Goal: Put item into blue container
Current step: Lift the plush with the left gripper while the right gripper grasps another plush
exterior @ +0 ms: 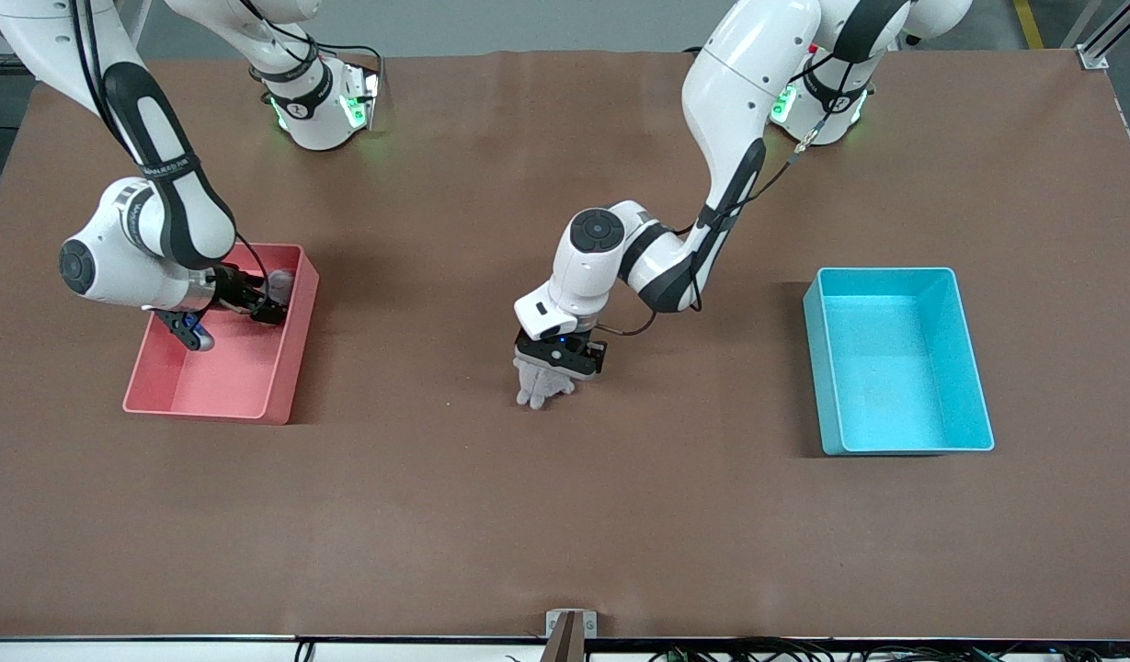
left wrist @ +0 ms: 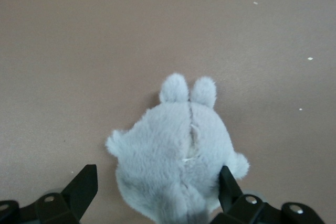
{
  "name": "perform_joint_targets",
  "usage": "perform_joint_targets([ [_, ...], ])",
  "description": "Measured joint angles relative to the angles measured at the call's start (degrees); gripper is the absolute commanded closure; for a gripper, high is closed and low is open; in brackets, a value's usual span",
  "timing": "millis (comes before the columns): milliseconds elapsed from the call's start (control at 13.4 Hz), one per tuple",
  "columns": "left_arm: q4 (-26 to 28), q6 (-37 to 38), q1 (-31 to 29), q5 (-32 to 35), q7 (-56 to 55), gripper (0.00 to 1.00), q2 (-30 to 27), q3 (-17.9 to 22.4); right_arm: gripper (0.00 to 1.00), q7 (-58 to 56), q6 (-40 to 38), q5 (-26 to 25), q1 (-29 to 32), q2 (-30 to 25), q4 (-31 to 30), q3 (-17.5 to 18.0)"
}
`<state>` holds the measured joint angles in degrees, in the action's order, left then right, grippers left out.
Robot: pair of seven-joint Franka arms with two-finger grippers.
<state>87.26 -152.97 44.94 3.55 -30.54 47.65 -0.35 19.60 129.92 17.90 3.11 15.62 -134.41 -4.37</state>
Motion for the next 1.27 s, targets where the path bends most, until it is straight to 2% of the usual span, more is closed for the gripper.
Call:
perform_joint_targets([
  [298, -1.26, -0.03, 0.02, 0.00, 0.00, 0.01, 1.43, 0.04, 0.00, -0.01, 0.10, 0.03, -0.10, 1.66, -0.02, 0.24],
  [521, -2.16, -0.12, 0.02, 0.00, -0.96, 0.35, 2.00, 0.04, 0.02, -0.02, 0.10, 0.03, -0.10, 1.70, -0.02, 0.24],
  [745, -2.83, -0.12, 0.00, 0.00, -1.26, 0.64, 2.00, 0.08, 0.15, -0.05, 0.10, 0.04, -0.10, 1.70, -0.01, 0.25],
  [894, -3.10, -0.12, -0.05, 0.00, -1.86, 0.80, 2.00, 0.18, 0.23, -0.07, 0.09, 0.05, -0.11, 1.70, -0.01, 0.35],
  [1117, -3.59, -0.21, -0.09, 0.00, -6.31, 0.86, 1.98, 0.33, 0.35, -0.43, 0.09, 0.05, -0.11, 1.70, 0.02, 0.42],
  [1266, -4.33, -0.28, -0.22, 0.00, -7.98, 0.85, 1.57, 0.48, 0.43, -1.48, 0.08, 0.06, -0.11, 1.70, 0.06, 0.41],
])
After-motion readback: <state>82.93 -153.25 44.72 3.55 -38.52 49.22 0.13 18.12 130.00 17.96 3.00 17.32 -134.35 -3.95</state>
